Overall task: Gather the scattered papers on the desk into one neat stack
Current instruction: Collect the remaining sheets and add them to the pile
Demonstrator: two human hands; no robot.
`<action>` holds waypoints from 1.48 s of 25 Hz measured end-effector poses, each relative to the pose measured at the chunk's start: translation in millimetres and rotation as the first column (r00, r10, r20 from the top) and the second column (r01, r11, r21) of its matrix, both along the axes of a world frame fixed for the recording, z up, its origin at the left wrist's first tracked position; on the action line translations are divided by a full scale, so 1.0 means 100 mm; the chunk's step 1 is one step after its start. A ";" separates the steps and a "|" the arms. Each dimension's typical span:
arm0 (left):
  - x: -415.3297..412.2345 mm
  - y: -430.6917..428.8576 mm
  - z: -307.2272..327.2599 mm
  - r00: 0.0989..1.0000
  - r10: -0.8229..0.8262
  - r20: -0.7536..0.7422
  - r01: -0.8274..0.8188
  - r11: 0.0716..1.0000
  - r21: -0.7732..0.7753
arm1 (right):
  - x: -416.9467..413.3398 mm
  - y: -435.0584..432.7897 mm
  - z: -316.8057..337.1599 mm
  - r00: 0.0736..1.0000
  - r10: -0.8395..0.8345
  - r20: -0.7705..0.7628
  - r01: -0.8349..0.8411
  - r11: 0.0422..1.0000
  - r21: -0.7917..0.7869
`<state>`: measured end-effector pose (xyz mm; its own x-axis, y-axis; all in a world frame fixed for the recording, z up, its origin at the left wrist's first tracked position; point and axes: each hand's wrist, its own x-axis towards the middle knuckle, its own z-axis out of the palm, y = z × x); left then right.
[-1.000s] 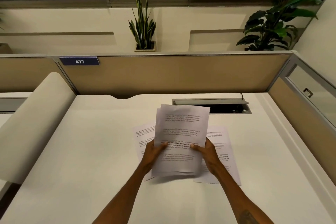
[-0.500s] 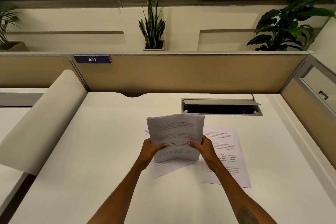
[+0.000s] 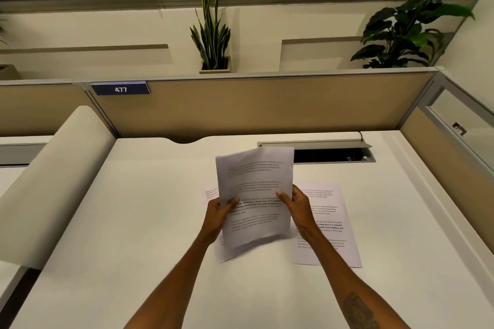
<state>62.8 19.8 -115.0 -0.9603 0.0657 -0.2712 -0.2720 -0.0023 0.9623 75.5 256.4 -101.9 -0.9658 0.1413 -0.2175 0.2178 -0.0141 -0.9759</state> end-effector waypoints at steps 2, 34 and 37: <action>-0.02 0.08 0.00 1.000 0.022 0.019 -0.022 1.000 0.007 | 0.02 0.19 -0.04 0.996 -0.076 0.036 0.073 0.995 0.070; 0.38 0.19 -0.07 0.980 0.197 -0.031 -0.199 0.961 -0.191 | 0.55 1.47 -0.17 0.954 -0.266 0.140 0.276 0.959 -0.059; 0.38 0.29 -0.01 0.986 0.165 0.011 -0.163 0.981 -0.105 | 0.50 1.27 -0.09 0.970 -0.203 0.135 0.223 0.963 -0.152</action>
